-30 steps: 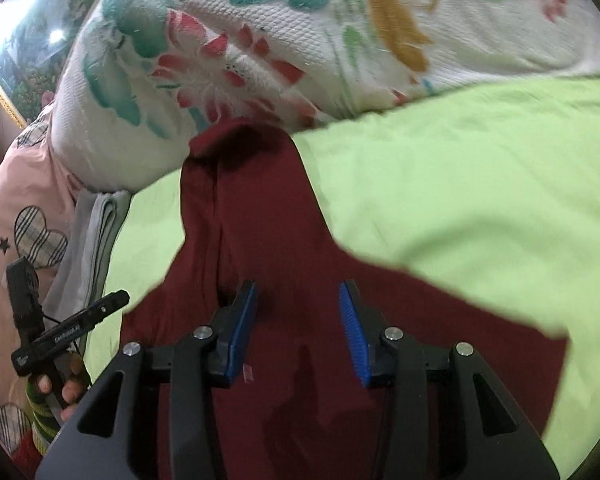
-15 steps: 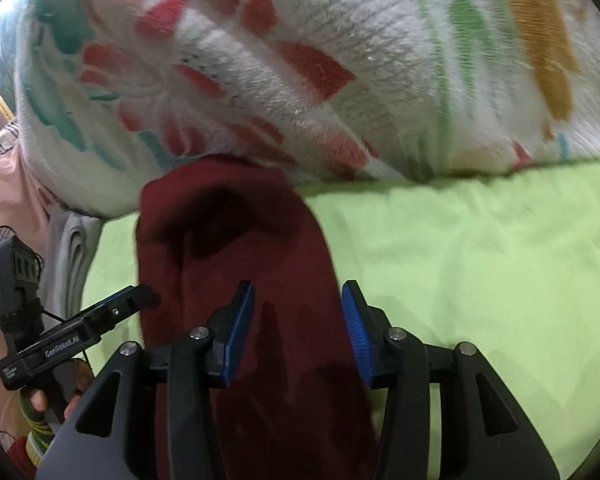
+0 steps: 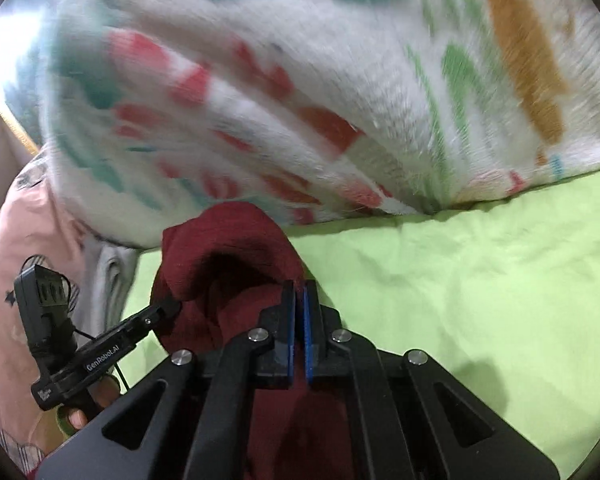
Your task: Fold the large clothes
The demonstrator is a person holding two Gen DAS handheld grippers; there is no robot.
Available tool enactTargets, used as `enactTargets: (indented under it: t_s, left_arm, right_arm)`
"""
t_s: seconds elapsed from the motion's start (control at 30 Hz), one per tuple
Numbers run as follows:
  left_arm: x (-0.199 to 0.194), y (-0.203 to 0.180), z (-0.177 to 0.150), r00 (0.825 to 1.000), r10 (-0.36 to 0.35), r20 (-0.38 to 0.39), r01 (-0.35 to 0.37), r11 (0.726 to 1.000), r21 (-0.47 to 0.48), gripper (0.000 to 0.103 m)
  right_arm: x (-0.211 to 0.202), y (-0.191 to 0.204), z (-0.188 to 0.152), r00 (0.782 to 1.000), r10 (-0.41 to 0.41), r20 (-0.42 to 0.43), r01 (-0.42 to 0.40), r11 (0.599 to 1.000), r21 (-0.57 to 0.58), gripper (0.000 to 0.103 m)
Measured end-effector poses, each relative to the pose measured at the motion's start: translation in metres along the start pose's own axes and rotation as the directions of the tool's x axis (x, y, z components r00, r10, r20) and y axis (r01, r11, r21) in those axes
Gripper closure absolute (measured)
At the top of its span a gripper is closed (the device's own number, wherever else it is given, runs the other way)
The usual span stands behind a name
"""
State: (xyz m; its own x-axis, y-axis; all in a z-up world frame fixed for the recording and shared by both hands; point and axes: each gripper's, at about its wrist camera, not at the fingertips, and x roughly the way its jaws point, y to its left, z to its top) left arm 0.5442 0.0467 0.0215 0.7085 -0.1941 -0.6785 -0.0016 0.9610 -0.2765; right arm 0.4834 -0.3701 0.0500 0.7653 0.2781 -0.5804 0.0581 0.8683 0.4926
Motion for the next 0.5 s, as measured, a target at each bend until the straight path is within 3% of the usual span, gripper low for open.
enactTargets:
  t_s: [0.17, 0.3, 0.4, 0.5]
  left_arm:
    - [-0.075, -0.024, -0.030, 0.996, -0.065, 0.061, 0.060, 0.995, 0.079, 0.101]
    - [-0.129, -0.055, -0.083, 0.989, -0.109, 0.103, 0.089, 0.980, 0.178, 0.101]
    - [-0.142, -0.068, -0.121, 0.990, -0.112, 0.082, 0.090, 0.968, 0.234, 0.101]
    - [-0.141, -0.069, -0.162, 0.992, -0.123, 0.011, 0.117, 0.965, 0.234, 0.101]
  right_arm:
    - [-0.066, 0.013, -0.029, 0.999, 0.015, 0.035, -0.015, 1.000, -0.014, 0.100]
    - [-0.116, 0.019, -0.072, 0.997, 0.036, 0.061, -0.034, 0.999, -0.033, 0.100]
    - [-0.144, 0.018, -0.116, 0.999, 0.026, 0.047, -0.024, 0.998, -0.055, 0.100]
    - [-0.144, 0.014, -0.155, 1.000, -0.013, -0.004, 0.013, 0.999, -0.053, 0.100]
